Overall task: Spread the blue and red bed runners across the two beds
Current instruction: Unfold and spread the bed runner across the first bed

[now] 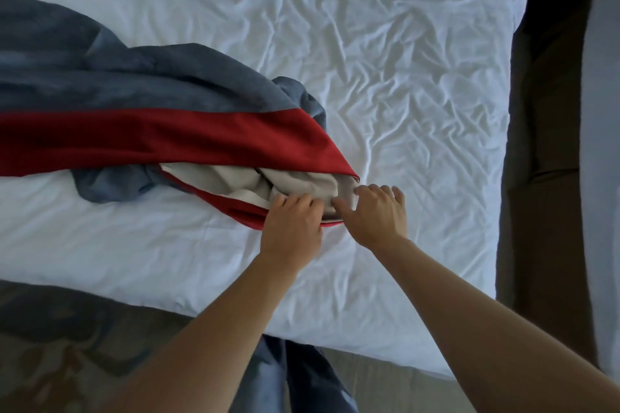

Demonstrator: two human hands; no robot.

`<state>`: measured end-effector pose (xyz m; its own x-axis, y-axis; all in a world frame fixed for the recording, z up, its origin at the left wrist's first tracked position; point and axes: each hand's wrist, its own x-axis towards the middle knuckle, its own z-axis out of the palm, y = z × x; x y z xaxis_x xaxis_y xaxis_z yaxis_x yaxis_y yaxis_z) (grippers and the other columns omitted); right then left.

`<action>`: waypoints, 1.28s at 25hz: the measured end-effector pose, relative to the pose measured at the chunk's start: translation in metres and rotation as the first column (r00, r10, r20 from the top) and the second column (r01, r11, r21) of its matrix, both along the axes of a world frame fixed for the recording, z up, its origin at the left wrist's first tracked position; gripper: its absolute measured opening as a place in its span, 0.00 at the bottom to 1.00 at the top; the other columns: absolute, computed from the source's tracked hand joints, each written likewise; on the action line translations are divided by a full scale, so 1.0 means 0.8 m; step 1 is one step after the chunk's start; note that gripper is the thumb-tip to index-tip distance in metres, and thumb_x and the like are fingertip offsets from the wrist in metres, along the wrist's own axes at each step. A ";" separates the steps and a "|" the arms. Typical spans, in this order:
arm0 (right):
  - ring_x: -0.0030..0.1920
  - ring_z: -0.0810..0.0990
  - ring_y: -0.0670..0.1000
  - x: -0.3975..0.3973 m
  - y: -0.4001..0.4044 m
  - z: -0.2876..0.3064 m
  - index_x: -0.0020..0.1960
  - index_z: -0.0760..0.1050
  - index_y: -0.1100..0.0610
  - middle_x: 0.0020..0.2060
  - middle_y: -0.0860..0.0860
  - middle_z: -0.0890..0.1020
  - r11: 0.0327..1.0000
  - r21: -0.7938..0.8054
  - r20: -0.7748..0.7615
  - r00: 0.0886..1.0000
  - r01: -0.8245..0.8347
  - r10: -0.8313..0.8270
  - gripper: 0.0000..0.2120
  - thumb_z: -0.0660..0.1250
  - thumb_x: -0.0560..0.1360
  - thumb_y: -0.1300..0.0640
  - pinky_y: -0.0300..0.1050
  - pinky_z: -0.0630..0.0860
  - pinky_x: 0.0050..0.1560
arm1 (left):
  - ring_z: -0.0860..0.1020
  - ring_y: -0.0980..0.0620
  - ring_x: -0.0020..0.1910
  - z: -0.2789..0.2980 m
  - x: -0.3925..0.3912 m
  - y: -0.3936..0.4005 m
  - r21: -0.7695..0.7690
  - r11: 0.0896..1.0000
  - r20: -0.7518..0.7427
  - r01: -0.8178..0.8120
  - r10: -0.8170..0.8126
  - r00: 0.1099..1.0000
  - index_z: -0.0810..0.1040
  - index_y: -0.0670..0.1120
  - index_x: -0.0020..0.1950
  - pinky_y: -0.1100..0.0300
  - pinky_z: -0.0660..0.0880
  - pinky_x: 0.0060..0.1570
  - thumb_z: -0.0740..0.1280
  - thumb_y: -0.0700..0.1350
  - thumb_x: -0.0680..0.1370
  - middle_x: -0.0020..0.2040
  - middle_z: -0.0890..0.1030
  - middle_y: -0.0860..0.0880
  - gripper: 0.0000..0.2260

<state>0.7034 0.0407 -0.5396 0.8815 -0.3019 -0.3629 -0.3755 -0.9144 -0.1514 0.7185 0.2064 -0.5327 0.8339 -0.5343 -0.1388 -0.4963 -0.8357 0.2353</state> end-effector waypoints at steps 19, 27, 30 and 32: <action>0.42 0.80 0.58 0.000 0.021 -0.006 0.38 0.81 0.58 0.30 0.52 0.80 0.788 -0.249 0.194 0.768 -0.564 0.610 0.07 0.79 0.66 0.57 0.63 0.70 0.69 | 0.78 0.46 0.44 -0.018 0.036 0.067 0.074 0.997 0.001 -0.004 0.004 1.000 0.81 0.49 0.46 0.53 0.68 0.49 0.67 0.42 0.75 0.41 0.82 0.50 0.05; 0.41 0.79 0.58 -0.002 0.049 -0.014 0.38 0.81 0.57 0.34 0.52 0.80 0.669 -0.186 0.370 0.579 -0.720 0.727 0.08 0.71 0.64 0.68 0.61 0.73 0.66 | 0.75 0.41 0.43 -0.008 0.042 0.138 0.174 0.973 0.149 -0.153 0.127 0.981 0.77 0.45 0.40 0.47 0.69 0.45 0.71 0.41 0.71 0.39 0.77 0.45 0.04; 0.44 0.80 0.58 -0.013 -0.009 -0.012 0.41 0.82 0.56 0.37 0.52 0.81 0.646 -0.307 0.216 0.610 -0.699 0.763 0.05 0.72 0.67 0.64 0.61 0.71 0.68 | 0.76 0.41 0.42 -0.014 0.030 0.129 0.166 0.968 0.145 -0.187 0.164 0.976 0.78 0.45 0.39 0.48 0.69 0.44 0.73 0.41 0.71 0.38 0.78 0.46 0.04; 0.46 0.80 0.58 -0.016 -0.020 -0.010 0.46 0.82 0.58 0.40 0.52 0.81 0.684 -0.289 0.217 0.651 -0.669 0.728 0.08 0.73 0.69 0.56 0.60 0.69 0.69 | 0.77 0.43 0.42 -0.022 0.005 0.077 0.063 0.980 0.098 -0.190 0.184 0.978 0.80 0.46 0.40 0.49 0.69 0.44 0.72 0.39 0.70 0.38 0.80 0.48 0.03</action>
